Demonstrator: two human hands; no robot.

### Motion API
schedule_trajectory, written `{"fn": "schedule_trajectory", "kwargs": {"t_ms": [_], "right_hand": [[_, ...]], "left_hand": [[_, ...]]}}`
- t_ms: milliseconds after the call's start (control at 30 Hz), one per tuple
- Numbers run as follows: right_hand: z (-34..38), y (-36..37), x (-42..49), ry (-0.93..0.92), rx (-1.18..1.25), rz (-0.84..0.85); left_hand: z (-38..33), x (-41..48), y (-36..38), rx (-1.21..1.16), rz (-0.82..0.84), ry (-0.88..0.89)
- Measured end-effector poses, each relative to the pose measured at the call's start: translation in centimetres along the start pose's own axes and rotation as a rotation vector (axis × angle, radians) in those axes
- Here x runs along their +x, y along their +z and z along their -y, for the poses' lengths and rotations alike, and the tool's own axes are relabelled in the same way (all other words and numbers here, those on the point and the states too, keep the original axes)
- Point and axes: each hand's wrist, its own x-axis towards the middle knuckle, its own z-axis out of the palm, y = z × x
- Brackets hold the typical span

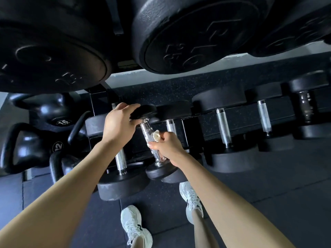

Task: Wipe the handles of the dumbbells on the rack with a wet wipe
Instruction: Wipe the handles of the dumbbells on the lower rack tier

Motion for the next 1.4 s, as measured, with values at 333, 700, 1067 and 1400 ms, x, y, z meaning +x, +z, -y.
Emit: {"fn": "schedule_trajectory", "kwargs": {"t_ms": [333,700,1067,1400], "right_hand": [[-2.9,-9.9,-4.4,0.007,0.151,-0.158],[-9.6,-29.2,-4.9,0.067,0.2,-0.443],[-12.0,-33.8,0.4,0.183,0.245,-0.363],[-12.9,-35.0,1.4,0.199,0.164,-0.3]], "left_hand": [[-10.3,-0.5,2.1,-0.097,-0.071,0.185],[-26.4,3.7,11.5,-0.203,0.285,0.388],[-31.2,8.3,15.7,0.073,0.515,0.278],[-29.8,8.3,18.2,-0.002,0.485,0.281]]}}
